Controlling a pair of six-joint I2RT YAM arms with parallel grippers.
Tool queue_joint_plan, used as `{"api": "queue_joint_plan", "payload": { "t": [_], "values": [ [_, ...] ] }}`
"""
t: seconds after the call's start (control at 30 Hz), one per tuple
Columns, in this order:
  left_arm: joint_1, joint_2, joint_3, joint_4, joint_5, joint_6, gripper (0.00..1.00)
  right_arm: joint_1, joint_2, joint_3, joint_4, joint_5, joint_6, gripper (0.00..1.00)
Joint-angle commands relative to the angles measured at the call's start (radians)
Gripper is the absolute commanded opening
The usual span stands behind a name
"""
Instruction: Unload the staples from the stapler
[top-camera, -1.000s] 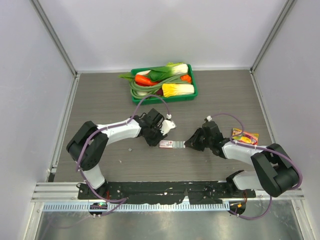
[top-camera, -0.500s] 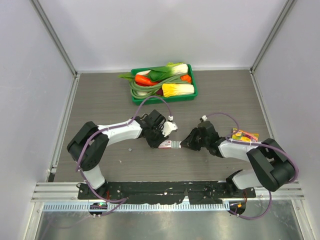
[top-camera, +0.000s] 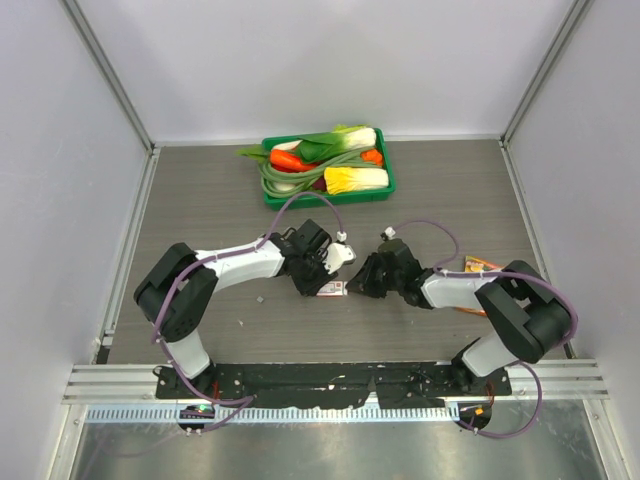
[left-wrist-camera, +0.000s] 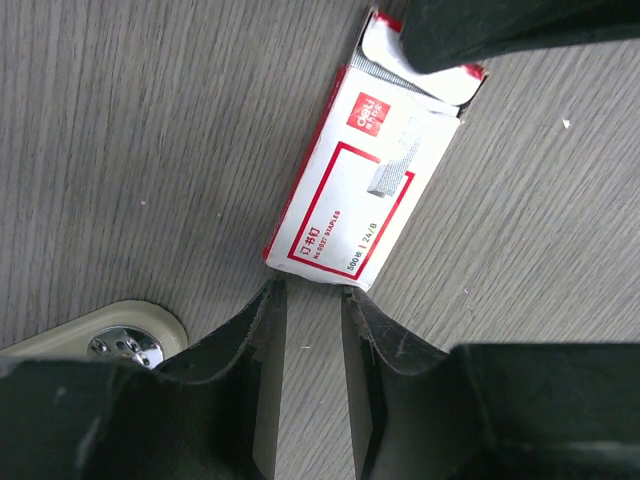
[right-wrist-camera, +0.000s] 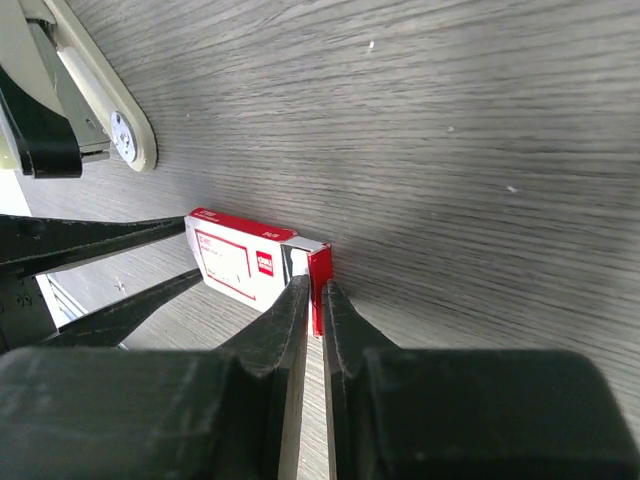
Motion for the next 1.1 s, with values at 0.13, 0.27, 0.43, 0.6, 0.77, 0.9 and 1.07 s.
{"api": "queue_joint_plan", "payload": {
  "t": [0.13, 0.27, 0.43, 0.6, 0.77, 0.9, 1.07],
  "values": [
    [-0.015, -0.011, 0.012, 0.020, 0.014, 0.008, 0.33, 0.040, 0.061, 0.045, 0.024, -0.021, -0.001, 0.15],
    [-0.019, -0.014, 0.010, 0.020, 0.010, 0.011, 0.32, 0.050, 0.080, 0.055, 0.049, -0.042, -0.001, 0.17],
    [-0.022, -0.017, 0.006, 0.020, 0.002, 0.012, 0.33, 0.055, 0.068, 0.047, 0.033, -0.039, -0.002, 0.32],
    [-0.022, -0.025, -0.008, 0.023, -0.016, 0.022, 0.32, 0.050, 0.038, 0.022, 0.004, -0.036, -0.016, 0.41],
    [-0.022, -0.032, -0.013, 0.014, -0.027, 0.026, 0.32, 0.041, 0.015, 0.007, -0.017, -0.044, -0.019, 0.41],
    [-0.018, -0.043, 0.018, -0.058, -0.029, 0.020, 0.33, 0.015, -0.034, 0.002, -0.075, -0.038, -0.054, 0.41],
    [0.036, -0.120, 0.130, -0.180, 0.004, -0.021, 0.52, -0.049, -0.155, 0.001, -0.216, -0.022, -0.119, 0.52]
  ]
}}
